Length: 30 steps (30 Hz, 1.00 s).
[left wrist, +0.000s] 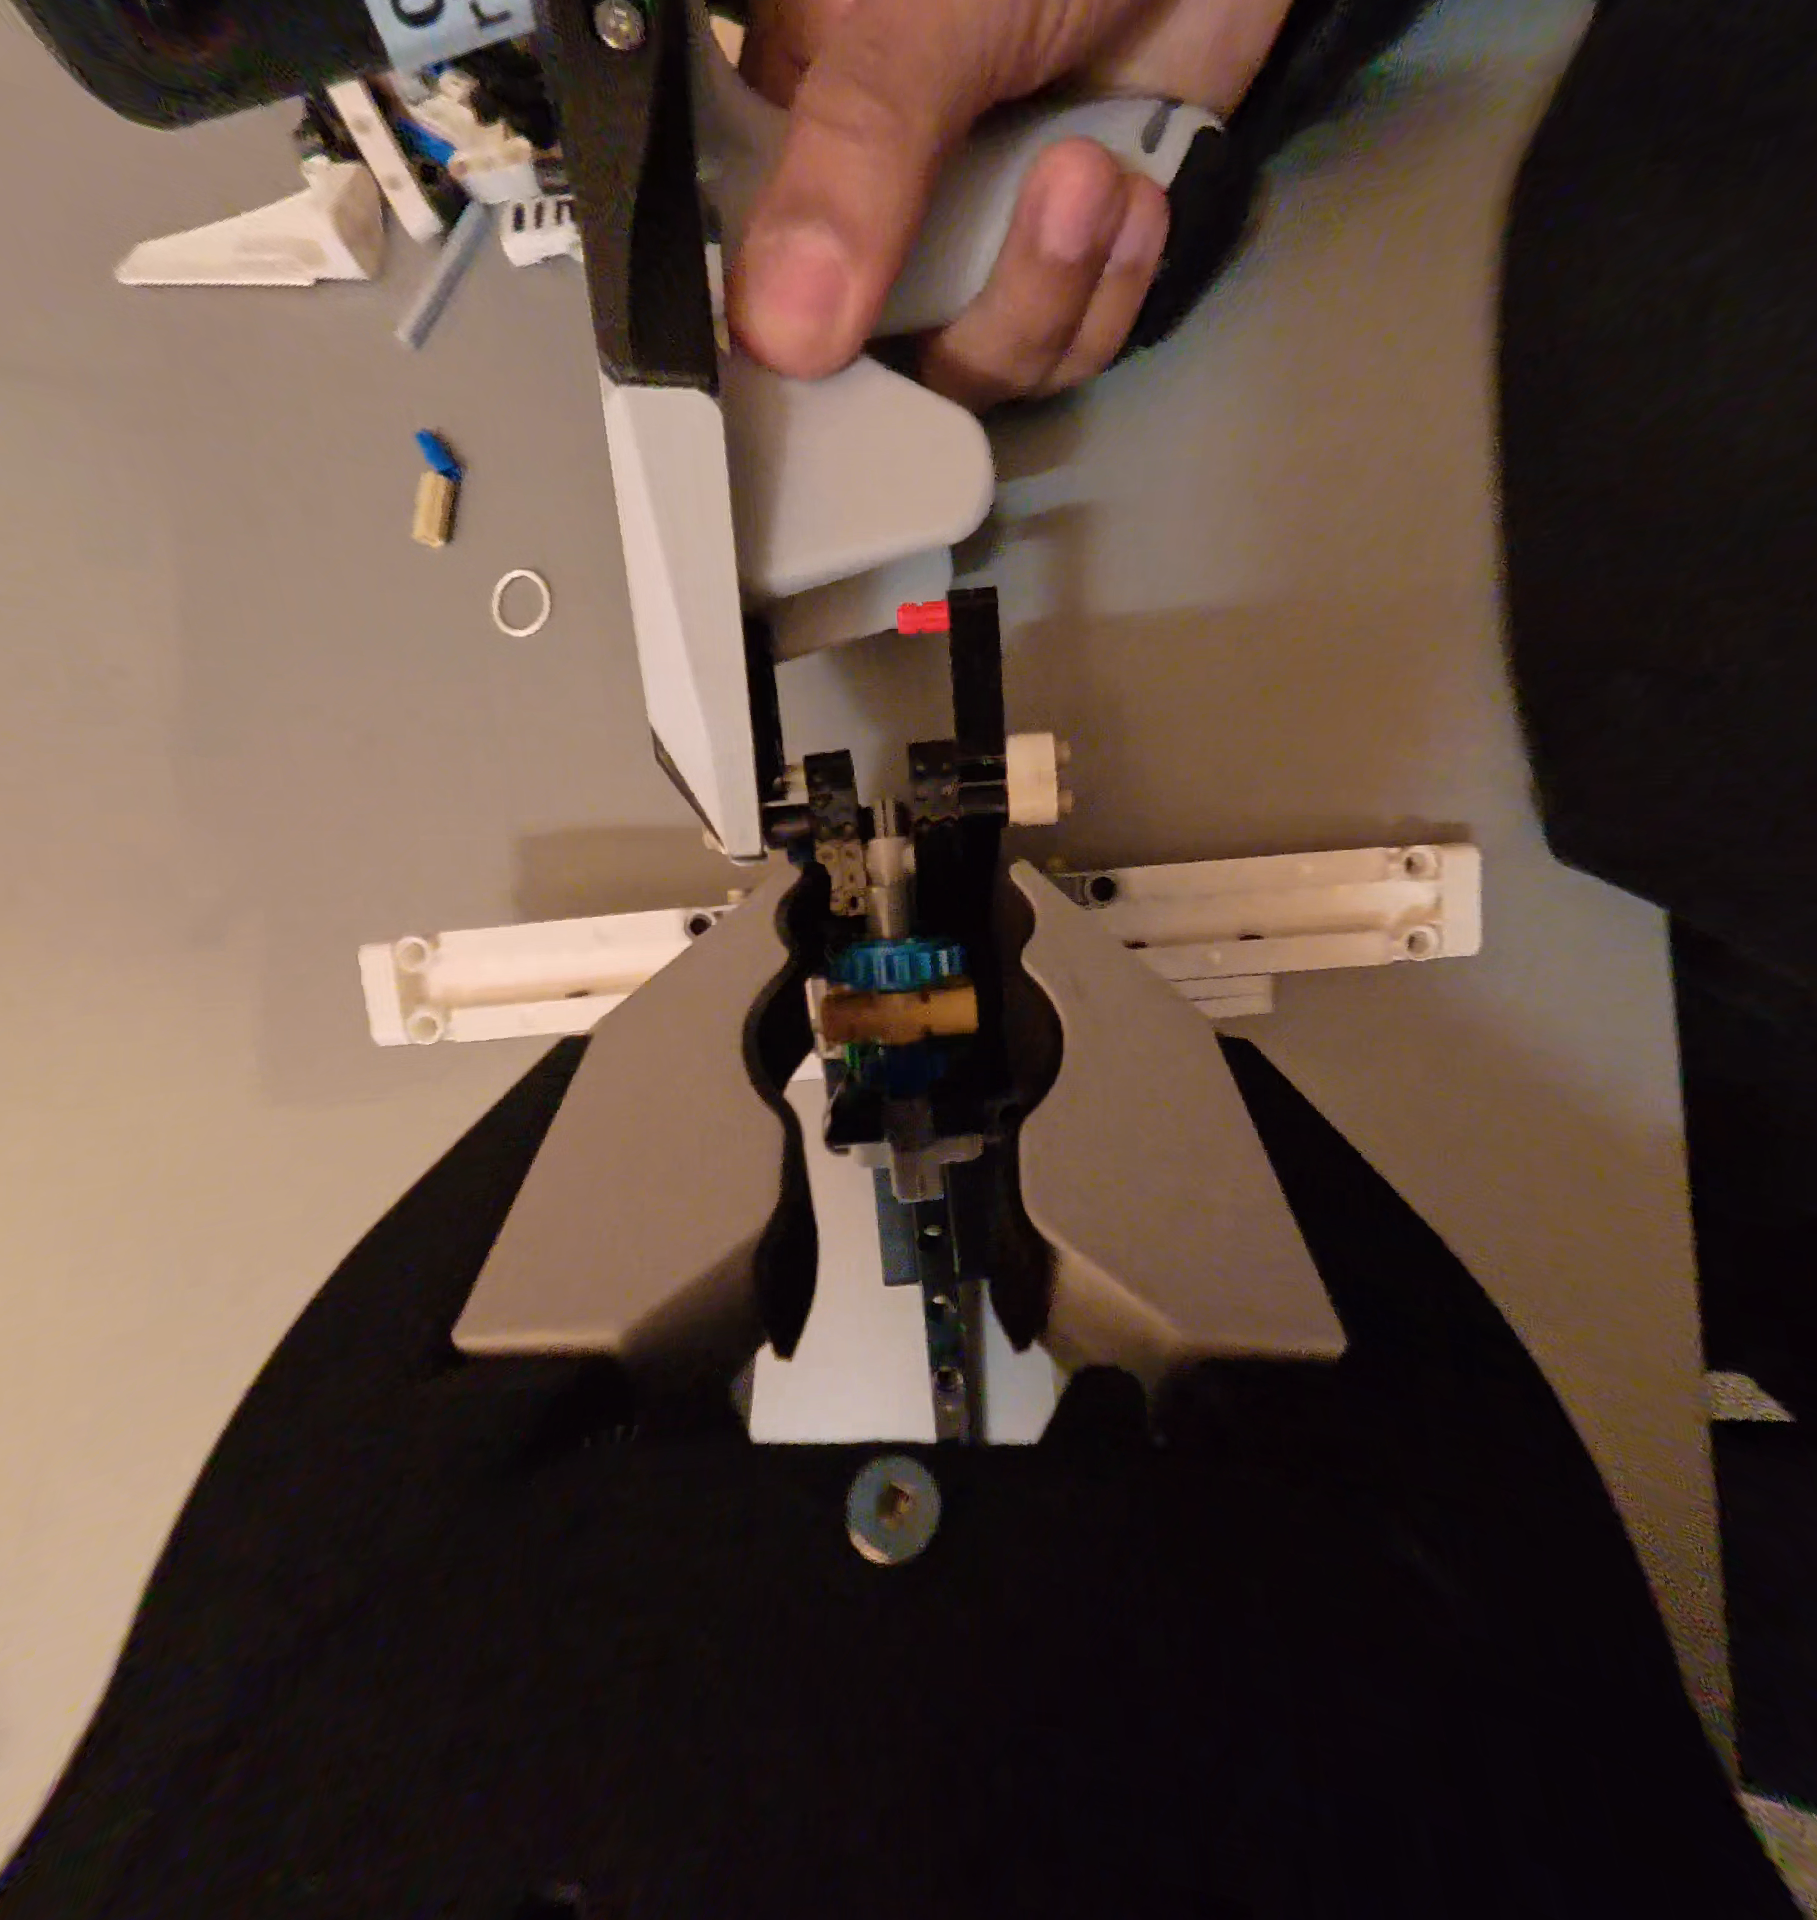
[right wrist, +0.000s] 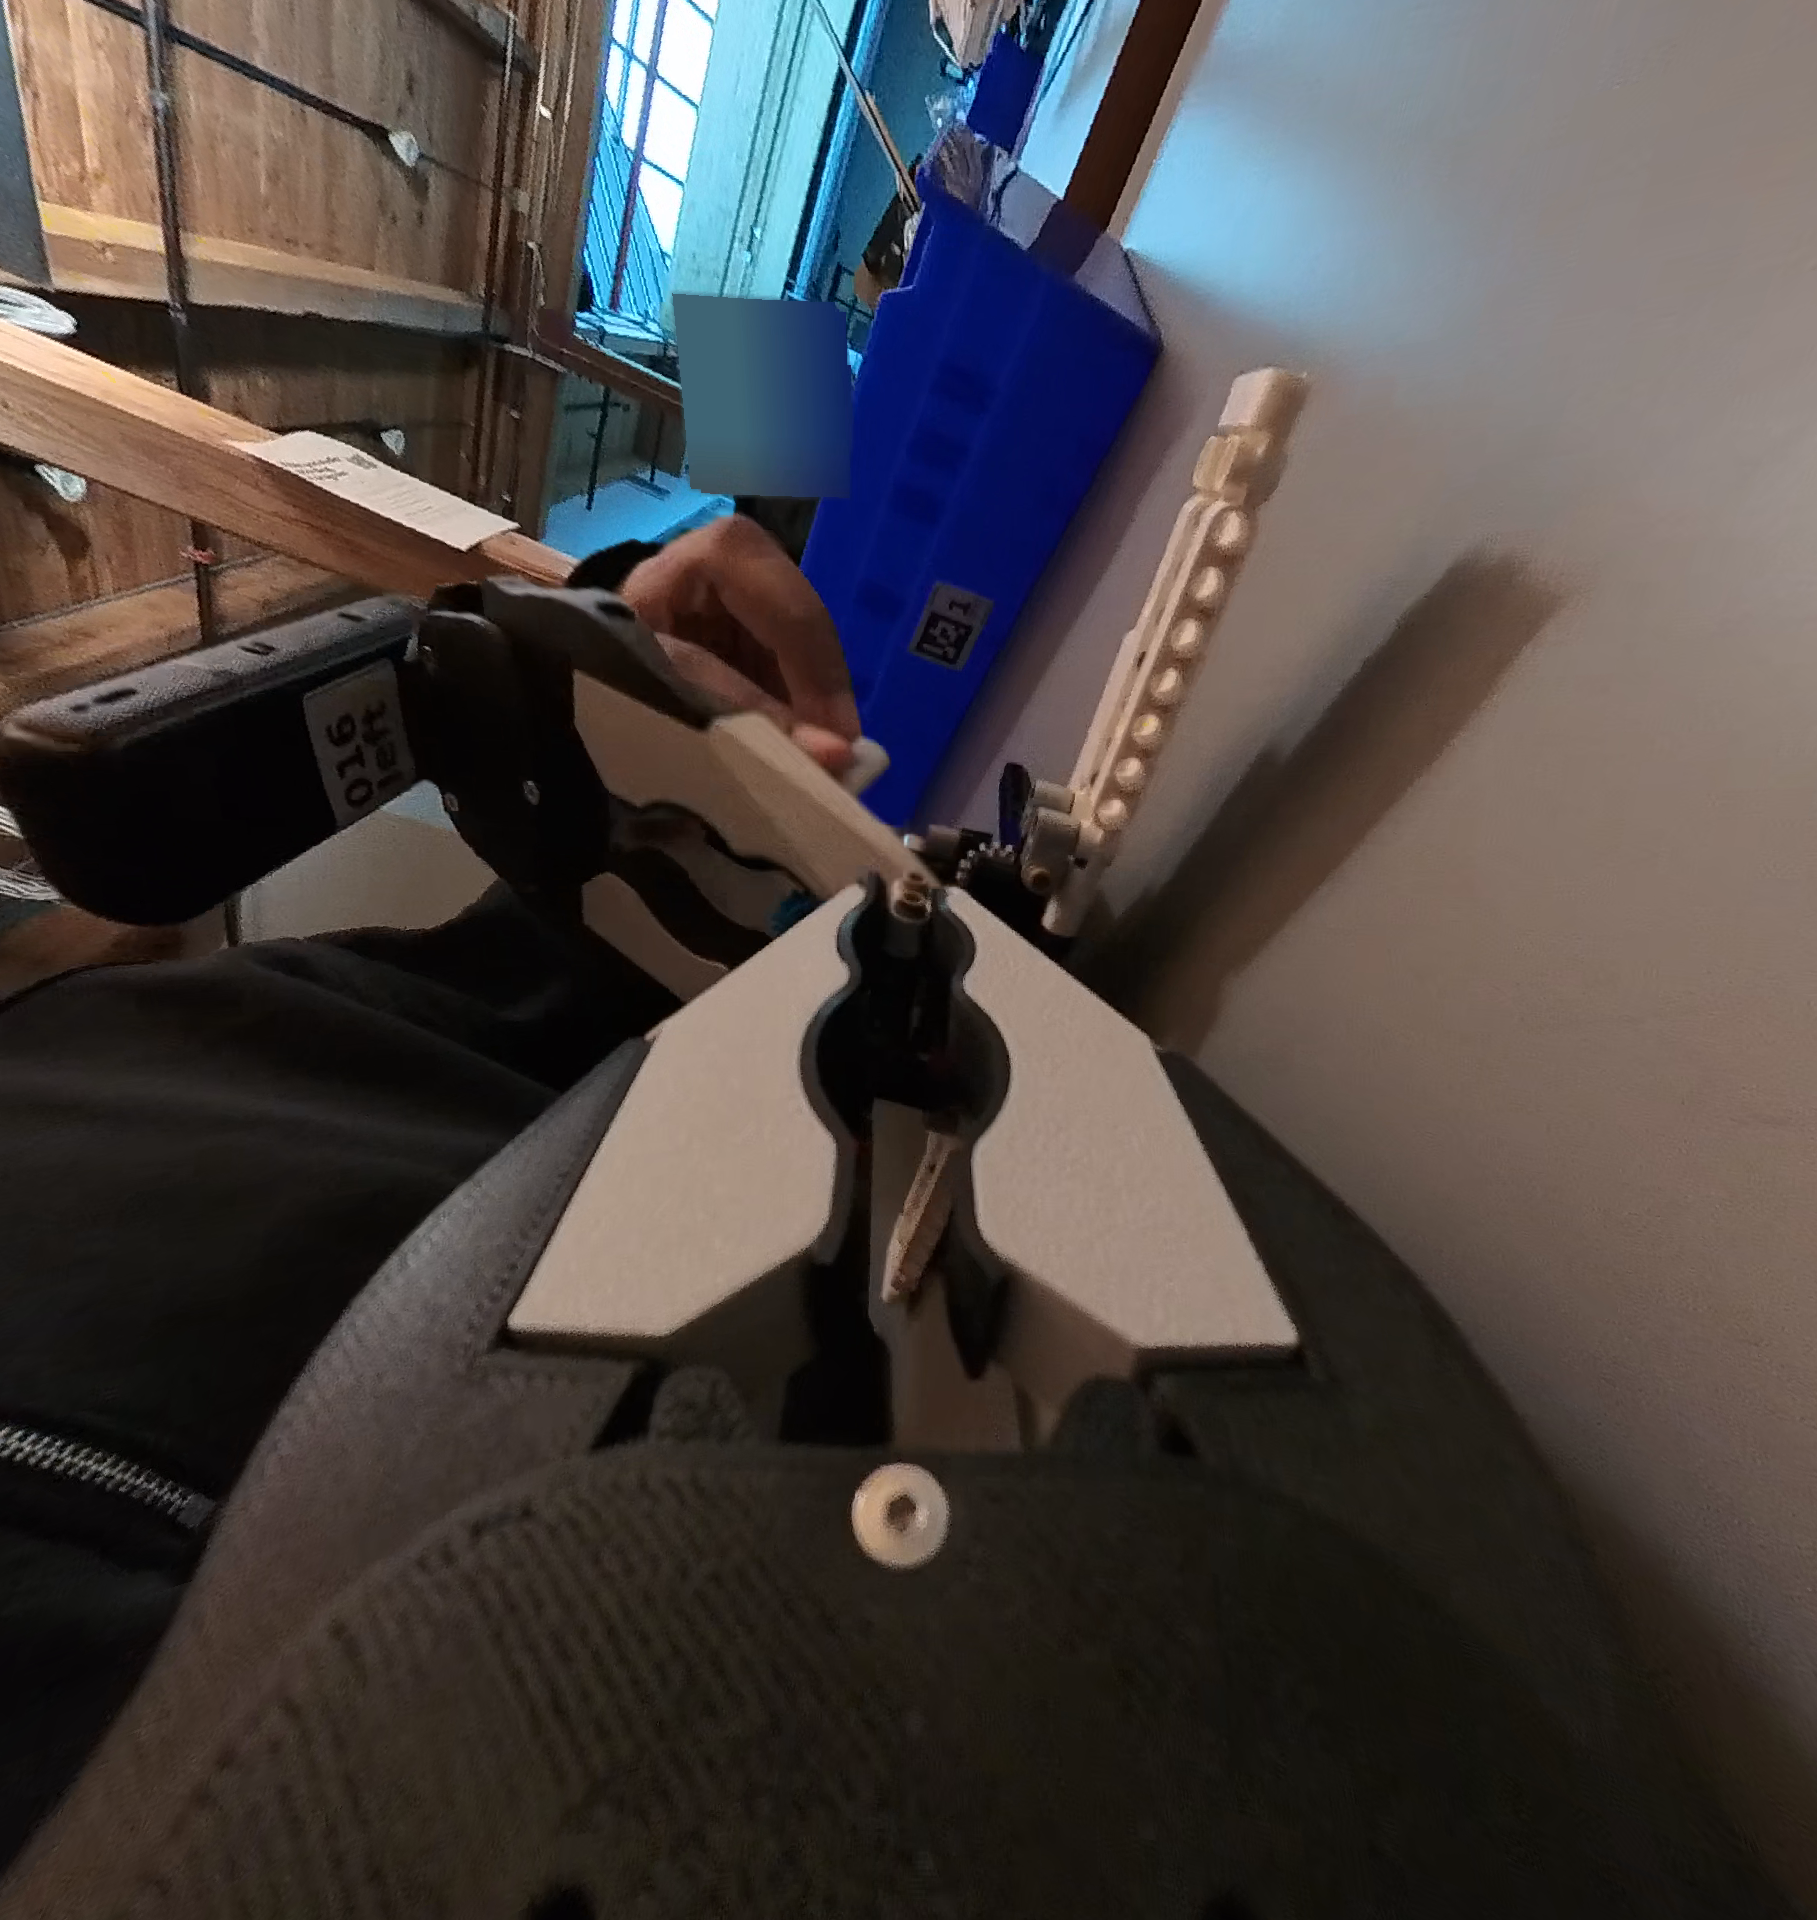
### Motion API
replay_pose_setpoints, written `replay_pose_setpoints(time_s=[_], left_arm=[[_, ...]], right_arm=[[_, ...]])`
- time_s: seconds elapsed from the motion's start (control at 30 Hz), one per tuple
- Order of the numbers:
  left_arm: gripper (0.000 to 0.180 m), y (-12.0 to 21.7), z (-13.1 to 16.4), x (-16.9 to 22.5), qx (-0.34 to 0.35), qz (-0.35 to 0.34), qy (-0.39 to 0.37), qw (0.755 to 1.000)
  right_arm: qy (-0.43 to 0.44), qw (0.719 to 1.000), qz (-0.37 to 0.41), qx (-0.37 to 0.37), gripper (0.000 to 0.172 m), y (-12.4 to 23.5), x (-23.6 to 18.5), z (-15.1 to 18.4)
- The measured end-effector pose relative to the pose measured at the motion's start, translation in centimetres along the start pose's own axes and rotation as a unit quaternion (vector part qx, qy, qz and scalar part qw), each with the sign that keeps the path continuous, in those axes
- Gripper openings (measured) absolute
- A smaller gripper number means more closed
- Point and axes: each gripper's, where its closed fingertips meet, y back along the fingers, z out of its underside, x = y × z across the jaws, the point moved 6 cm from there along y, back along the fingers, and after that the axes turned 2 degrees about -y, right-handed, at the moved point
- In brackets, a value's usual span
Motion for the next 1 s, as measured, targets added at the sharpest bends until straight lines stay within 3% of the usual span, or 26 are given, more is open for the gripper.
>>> replay_pose_setpoints(time_s=[0.23, 0.5, 0.7, 0.8, 0.9, 0.97, 1.0], left_arm=[[0.026, -0.5, 0.0, 0.0, 0.025, -0.008, 0.04, 0.999], [0.026, -0.5, 0.2, 0.4, 0.015, -0.017, 0.016, 1.0], [0.026, -0.3, 0.5, 0.6, 0.014, -0.001, -0.005, 1.0], [0.026, -0.3, 0.7, 1.5, 0.016, 0.014, -0.014, 1.0], [0.026, -0.2, 0.9, 2.3, 0.004, 0.019, -0.032, 0.999], [0.026, 0.1, 0.7, 2.4, 0.011, 0.023, -0.031, 0.999], [0.026, 0.1, 0.7, 2.4, 0.009, 0.022, -0.034, 0.999]], right_arm=[[0.001, 1.0, 0.014, 0.018, 0.005, 0.1, 0.2, -0.1], [-0.037, 0.999, 0.012, 0.037, 0.004, -0.2, 0.6, 0.0], [-0.018, 0.999, 0.025, 0.025, 0.003, -0.5, 0.6, 0.3], [0.014, 0.999, 0.044, -0.017, 0.005, -0.5, 0.2, 0.9], [-0.018, 1.0, -0.008, -0.008, 0.0, 1.1, -0.3, 0.5], [-0.01, 1.0, 0.016, -0.025, 0.0, 1.6, -0.1, 1.0], [0.001, 0.998, 0.043, -0.038, 0.008, 1.5, 0.1, 1.4]])
